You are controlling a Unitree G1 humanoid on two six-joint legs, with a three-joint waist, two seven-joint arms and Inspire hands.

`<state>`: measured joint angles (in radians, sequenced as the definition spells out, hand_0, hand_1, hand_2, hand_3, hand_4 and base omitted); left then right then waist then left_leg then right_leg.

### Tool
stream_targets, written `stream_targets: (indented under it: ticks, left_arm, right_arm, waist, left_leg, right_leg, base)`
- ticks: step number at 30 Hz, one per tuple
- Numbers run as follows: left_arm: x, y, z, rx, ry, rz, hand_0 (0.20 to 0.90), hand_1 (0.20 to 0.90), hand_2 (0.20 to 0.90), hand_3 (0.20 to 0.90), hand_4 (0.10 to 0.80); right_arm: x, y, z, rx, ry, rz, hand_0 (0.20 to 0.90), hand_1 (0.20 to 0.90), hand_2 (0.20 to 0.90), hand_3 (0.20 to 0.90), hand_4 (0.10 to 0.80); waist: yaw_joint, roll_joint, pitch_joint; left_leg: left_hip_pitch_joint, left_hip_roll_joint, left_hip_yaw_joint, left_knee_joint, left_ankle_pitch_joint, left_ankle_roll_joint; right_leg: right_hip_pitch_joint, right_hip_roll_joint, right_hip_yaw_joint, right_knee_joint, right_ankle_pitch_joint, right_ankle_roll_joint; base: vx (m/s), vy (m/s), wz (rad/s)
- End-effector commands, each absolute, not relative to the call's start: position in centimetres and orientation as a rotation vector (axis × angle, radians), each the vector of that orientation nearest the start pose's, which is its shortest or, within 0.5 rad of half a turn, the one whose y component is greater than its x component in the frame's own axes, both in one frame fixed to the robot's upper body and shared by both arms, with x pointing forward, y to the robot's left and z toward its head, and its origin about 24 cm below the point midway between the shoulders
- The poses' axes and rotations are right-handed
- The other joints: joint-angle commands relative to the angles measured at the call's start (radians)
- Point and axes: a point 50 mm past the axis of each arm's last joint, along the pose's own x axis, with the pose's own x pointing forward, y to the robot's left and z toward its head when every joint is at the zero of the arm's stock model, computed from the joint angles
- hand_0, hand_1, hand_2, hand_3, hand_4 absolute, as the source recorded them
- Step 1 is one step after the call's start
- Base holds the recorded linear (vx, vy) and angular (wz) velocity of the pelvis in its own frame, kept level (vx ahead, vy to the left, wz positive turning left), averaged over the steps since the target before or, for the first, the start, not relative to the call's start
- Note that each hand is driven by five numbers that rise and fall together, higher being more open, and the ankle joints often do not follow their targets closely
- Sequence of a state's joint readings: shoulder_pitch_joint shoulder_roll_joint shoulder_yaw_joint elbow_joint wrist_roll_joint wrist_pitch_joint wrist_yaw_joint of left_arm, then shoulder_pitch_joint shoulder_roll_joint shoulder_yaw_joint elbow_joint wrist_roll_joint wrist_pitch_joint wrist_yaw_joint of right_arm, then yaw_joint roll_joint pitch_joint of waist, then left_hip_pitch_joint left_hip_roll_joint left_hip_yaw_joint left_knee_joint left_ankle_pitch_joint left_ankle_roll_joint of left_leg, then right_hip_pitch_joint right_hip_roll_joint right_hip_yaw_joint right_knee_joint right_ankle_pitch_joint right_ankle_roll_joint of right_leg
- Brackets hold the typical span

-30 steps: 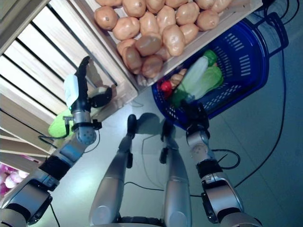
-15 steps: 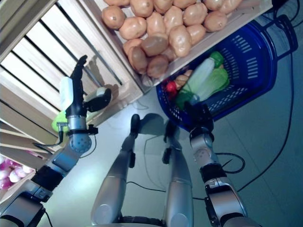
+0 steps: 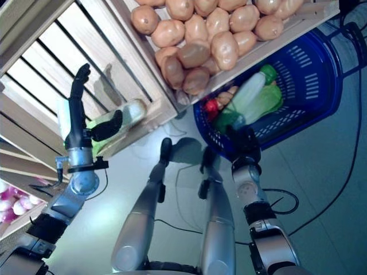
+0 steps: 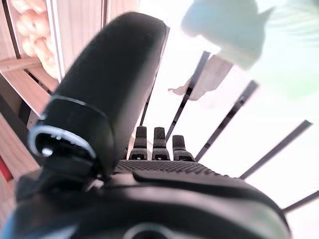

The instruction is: Put vegetables into the basket

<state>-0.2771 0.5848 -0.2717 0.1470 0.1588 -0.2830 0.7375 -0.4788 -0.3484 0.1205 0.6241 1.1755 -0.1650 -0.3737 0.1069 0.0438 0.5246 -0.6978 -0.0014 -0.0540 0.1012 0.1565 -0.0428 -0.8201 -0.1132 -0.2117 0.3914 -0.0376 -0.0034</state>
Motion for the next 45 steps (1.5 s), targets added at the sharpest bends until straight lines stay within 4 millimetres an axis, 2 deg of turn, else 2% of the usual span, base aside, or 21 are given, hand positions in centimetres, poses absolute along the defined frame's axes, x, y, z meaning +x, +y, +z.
stream_targets:
  ticks: [1, 11, 17, 21, 25, 31, 37, 40, 45]
  left_arm:
    - [27.3, 20.5, 15.4, 0.486, -0.771, 0.369, 0.900, 0.900, 0.900, 0.900, 0.800]
    - [26.8, 20.6, 15.4, 0.386, -0.790, 0.370, 0.900, 0.900, 0.900, 0.900, 0.800]
    - [27.6, 19.9, 14.2, 0.507, -0.646, 0.223, 0.900, 0.900, 0.900, 0.900, 0.800]
    - [28.2, 20.3, 13.0, 0.584, -0.524, 0.202, 0.900, 0.900, 0.900, 0.900, 0.800]
    - [28.6, 19.8, 12.6, 0.632, -0.466, 0.119, 0.900, 0.900, 0.900, 0.900, 0.800]
    - [29.8, 19.2, 12.9, 0.709, -0.431, 0.102, 0.900, 0.900, 0.900, 0.900, 0.800]
    - [31.0, 19.9, 13.6, 0.749, -0.432, 0.191, 0.900, 0.900, 0.900, 0.900, 0.800]
    - [31.7, 19.8, 14.4, 0.788, -0.466, 0.241, 0.900, 0.900, 0.900, 0.900, 0.800]
    - [32.5, 19.1, 15.2, 0.759, -0.494, 0.272, 0.900, 0.900, 0.900, 0.900, 0.800]
  right_arm:
    - [31.9, -25.4, 5.1, 0.681, 0.039, -0.507, 0.900, 0.900, 0.900, 0.900, 0.800]
    - [31.8, -25.4, 4.8, 0.684, 0.041, -0.517, 0.900, 0.900, 0.900, 0.900, 0.800]
    - [32.0, -25.7, 5.1, 0.678, 0.041, -0.515, 0.900, 0.900, 0.900, 0.900, 0.800]
    - [32.0, -26.3, 5.3, 0.665, 0.039, -0.513, 0.900, 0.900, 0.900, 0.900, 0.800]
    - [32.1, -26.6, 5.6, 0.654, 0.039, -0.508, 0.900, 0.900, 0.900, 0.900, 0.800]
    - [32.5, -26.4, 5.8, 0.643, 0.045, -0.495, 0.900, 0.900, 0.900, 0.900, 0.800]
    - [32.6, -26.1, 5.9, 0.644, 0.049, -0.486, 0.900, 0.900, 0.900, 0.900, 0.800]
    - [32.9, -25.3, 5.9, 0.642, 0.061, -0.474, 0.900, 0.900, 0.900, 0.900, 0.800]
    - [33.3, -24.4, 6.2, 0.639, 0.070, -0.454, 0.900, 0.900, 0.900, 0.900, 0.800]
  waist:
    - [-0.005, 0.049, -0.005]
    - [-0.002, 0.051, -0.005]
    - [-0.001, 0.055, -0.005]
    - [-0.005, 0.064, -0.005]
    - [-0.009, 0.069, -0.005]
    - [-0.021, 0.063, -0.005]
    - [-0.036, 0.052, -0.005]
    - [-0.047, 0.040, -0.005]
    - [-0.058, 0.028, -0.005]
  left_leg:
    - [-0.054, -0.068, 0.014, 0.079, -0.008, 0.010]
    - [-0.050, -0.071, 0.015, 0.081, -0.012, 0.015]
    - [-0.050, -0.072, 0.016, 0.080, -0.010, 0.016]
    - [-0.049, -0.070, 0.023, 0.079, -0.008, 0.017]
    - [-0.049, -0.067, 0.029, 0.075, -0.004, 0.016]
    - [-0.053, -0.060, 0.037, 0.073, 0.003, 0.016]
    - [-0.050, -0.054, 0.041, 0.069, 0.005, 0.014]
    - [-0.051, -0.050, 0.043, 0.072, 0.005, 0.011]
    - [-0.055, -0.044, 0.047, 0.076, 0.004, 0.008]
  right_leg:
    - [0.100, -0.004, -0.019, -0.144, 0.127, 0.055]
    - [0.099, -0.003, -0.020, -0.139, 0.124, 0.052]
    - [0.099, -0.004, -0.023, -0.138, 0.129, 0.053]
    - [0.098, -0.003, -0.020, -0.138, 0.130, 0.054]
    - [0.099, -0.001, -0.017, -0.141, 0.132, 0.056]
    - [0.094, 0.003, -0.012, -0.139, 0.137, 0.060]
    - [0.092, 0.010, -0.002, -0.140, 0.139, 0.061]
    - [0.090, 0.016, 0.008, -0.136, 0.139, 0.061]
    - [0.085, 0.021, 0.015, -0.133, 0.136, 0.058]
  base:
    - [0.000, 0.000, 0.00]
    - [0.003, -0.002, 0.03]
    - [0.000, 0.000, 0.00]
    - [-0.002, 0.035, -0.01]
    - [0.000, 0.000, 0.00]
    - [0.000, 0.000, 0.00]
    - [0.000, 0.000, 0.00]
    - [0.000, 0.000, 0.00]
    - [0.000, 0.000, 0.00]
